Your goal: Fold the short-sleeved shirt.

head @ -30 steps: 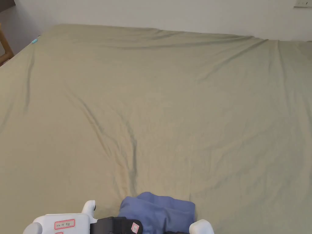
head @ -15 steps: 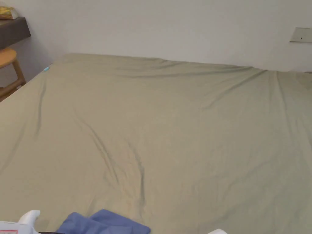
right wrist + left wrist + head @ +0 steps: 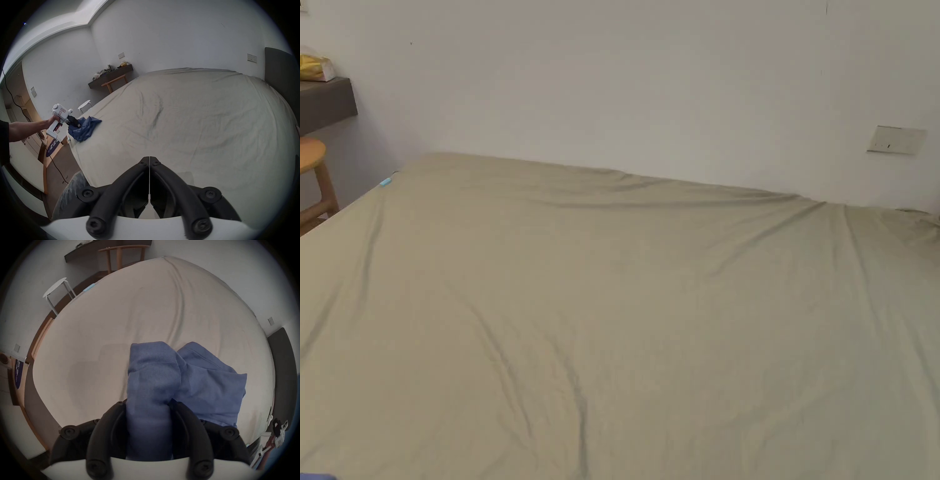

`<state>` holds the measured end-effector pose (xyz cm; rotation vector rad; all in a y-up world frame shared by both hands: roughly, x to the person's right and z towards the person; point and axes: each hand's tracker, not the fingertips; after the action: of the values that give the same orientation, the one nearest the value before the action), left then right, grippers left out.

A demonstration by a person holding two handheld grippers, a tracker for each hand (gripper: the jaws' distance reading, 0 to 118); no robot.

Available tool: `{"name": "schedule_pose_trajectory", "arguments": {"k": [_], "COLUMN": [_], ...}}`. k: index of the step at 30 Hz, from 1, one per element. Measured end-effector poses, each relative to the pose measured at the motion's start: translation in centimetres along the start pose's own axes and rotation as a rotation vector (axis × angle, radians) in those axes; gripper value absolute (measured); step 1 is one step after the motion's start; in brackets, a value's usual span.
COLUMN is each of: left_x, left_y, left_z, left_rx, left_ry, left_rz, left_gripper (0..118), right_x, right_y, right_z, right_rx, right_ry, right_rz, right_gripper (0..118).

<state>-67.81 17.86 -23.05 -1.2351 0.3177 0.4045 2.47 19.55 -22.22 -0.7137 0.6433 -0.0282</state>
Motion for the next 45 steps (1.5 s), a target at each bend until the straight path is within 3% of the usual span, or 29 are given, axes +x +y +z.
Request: {"name": "schedule_pose_trajectory", "arguments": {"k": [5, 7, 8, 9, 10, 14, 17, 22, 27, 32, 34, 36, 37, 38, 39, 42, 43, 45], "left_x": [1.1, 1.9, 2.7, 3.3, 3.6, 6.4, 12.0, 24.3, 34.7, 42.3, 43.8, 45.4, 45.8, 46.0, 46.7, 47.8, 48.6, 49.3], "left_y": [-1.1, -1.6, -1.9, -2.2, -2.1, -2.7, -5.3, -11.2, -16.4, -19.4, -20.1, -21.0, -21.3, -21.5, -22.2, -22.6, -23.0, -23.6], "left_z": [-0.7, -0.2, 0.0, 0.5, 1.6, 8.6, 14.4, 20.4, 22.0, 22.3, 22.2, 22.4, 22.4, 22.3, 22.6, 22.1, 22.4, 22.0], "left_rx": [-0.009, 0.049, 0.08, 0.074, 0.072, 0.338, 0.602, 0.867, 1.001, 1.072, 1.073, 1.061, 1.061, 1.061, 1.058, 1.056, 1.041, 1.051], "left_ry": [-0.02, 0.038, 0.104, 0.158, 0.105, 0.053, 0.045, -0.049, -0.225, -0.17, -0.215, -0.234, -0.243, -0.25, -0.247, -0.211, -0.168, -0.121], "left_rz": [0.046, 0.018, -0.003, -0.007, 0.01, 0.095, 0.049, -0.093, -0.152, -0.182, -0.227, -0.248, -0.259, -0.281, -0.284, -0.288, -0.304, -0.38], "left_gripper": [41, 79, 82, 82, 82, 82, 82, 83, 84, 100, 100, 101, 106, 114, 116, 118, 118, 118], "right_x": [0.5, 0.6, 0.7, 0.7, 0.8, 1.0, 1.3, 1.2, 0.9, 0.7, 0.6, 0.4, 0.3, 0.2, 0.2, 0.8, 0.6, 0.6], "right_y": [-0.3, -0.3, -0.2, -0.1, 0.2, 1.6, 3.2, 6.3, 7.8, 8.0, 8.0, 8.0, 8.0, 8.0, 8.1, 8.2, 7.8, 8.1], "right_z": [0.8, 1.3, 1.6, 1.9, 2.3, 5.1, 7.9, 12.7, 16.7, 18.4, 19.0, 19.5, 19.7, 19.8, 19.9, 20.0, 20.7, 21.4], "right_rx": [-0.003, 0.005, 0.013, 0.019, 0.023, 0.072, 0.135, 0.268, 0.394, 0.404, 0.418, 0.438, 0.447, 0.458, 0.463, 0.46, 0.541, 0.556], "right_ry": [-0.019, -0.02, -0.018, -0.013, -0.009, -0.072, -0.159, -0.274, -0.333, -0.378, -0.384, -0.419, -0.444, -0.469, -0.48, -0.511, -0.511, -0.499], "right_rz": [-0.026, -0.033, -0.039, -0.046, -0.05, -0.012, 0.031, 0.07, 0.056, 0.085, 0.088, 0.115, 0.134, 0.142, 0.141, 0.114, 0.099, 0.058], "right_gripper": [2, 2, 2, 2, 2, 2, 2, 2, 3, 3, 3, 16, 37, 70, 70, 118, 118, 118]}}
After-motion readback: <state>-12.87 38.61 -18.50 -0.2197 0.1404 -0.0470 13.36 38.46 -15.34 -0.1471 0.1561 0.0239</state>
